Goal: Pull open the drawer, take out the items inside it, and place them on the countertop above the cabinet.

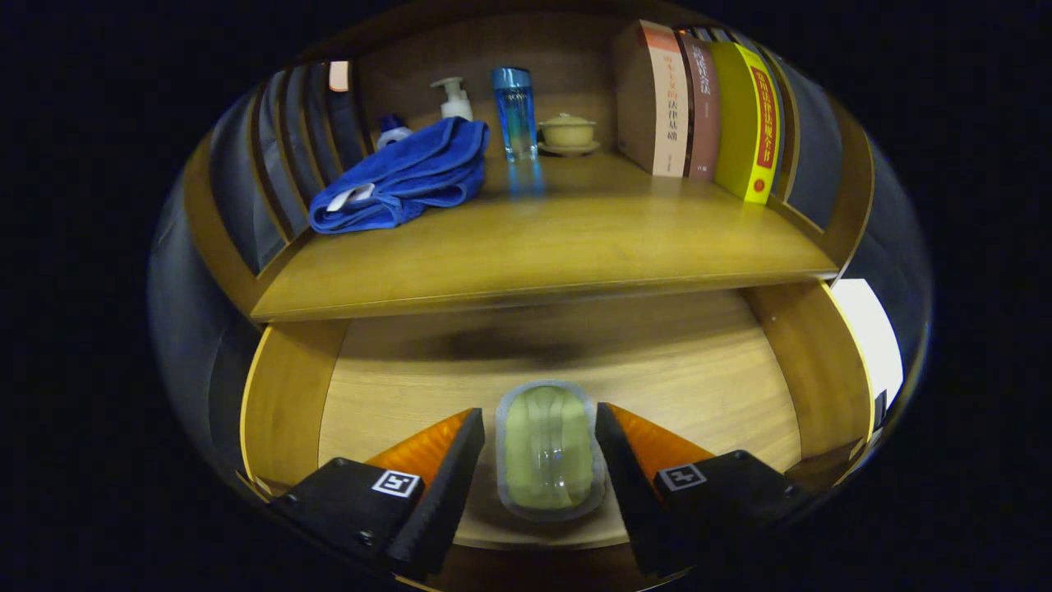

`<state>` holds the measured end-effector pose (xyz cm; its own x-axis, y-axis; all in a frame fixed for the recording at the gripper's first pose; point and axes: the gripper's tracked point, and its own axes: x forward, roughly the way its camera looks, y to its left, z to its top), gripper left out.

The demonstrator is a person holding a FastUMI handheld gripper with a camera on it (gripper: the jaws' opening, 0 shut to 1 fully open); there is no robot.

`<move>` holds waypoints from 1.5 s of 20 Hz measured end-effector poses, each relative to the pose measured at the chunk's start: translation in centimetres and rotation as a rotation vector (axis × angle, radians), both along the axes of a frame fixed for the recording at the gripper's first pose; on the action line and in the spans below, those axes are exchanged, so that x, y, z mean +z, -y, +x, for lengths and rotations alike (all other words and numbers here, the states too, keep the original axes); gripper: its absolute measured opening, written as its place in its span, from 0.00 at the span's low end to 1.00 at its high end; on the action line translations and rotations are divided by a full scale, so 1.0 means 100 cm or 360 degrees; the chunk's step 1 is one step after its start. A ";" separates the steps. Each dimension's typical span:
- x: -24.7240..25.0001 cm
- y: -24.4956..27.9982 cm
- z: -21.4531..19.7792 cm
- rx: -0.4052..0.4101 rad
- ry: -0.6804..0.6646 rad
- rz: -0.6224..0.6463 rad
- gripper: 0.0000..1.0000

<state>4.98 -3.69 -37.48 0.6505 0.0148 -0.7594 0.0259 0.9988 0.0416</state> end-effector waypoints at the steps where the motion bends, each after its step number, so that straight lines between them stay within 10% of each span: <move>1: -0.004 0.002 0.001 -0.0003 -0.0027 -0.0004 0.85; 7: -0.025 -0.002 -0.011 0.0000 -0.0179 0.0042 0.64; 11: -0.019 0.003 -0.012 0.0002 -0.0176 0.0045 0.29; 30: 0.135 0.001 0.003 0.0077 0.0118 0.0108 0.26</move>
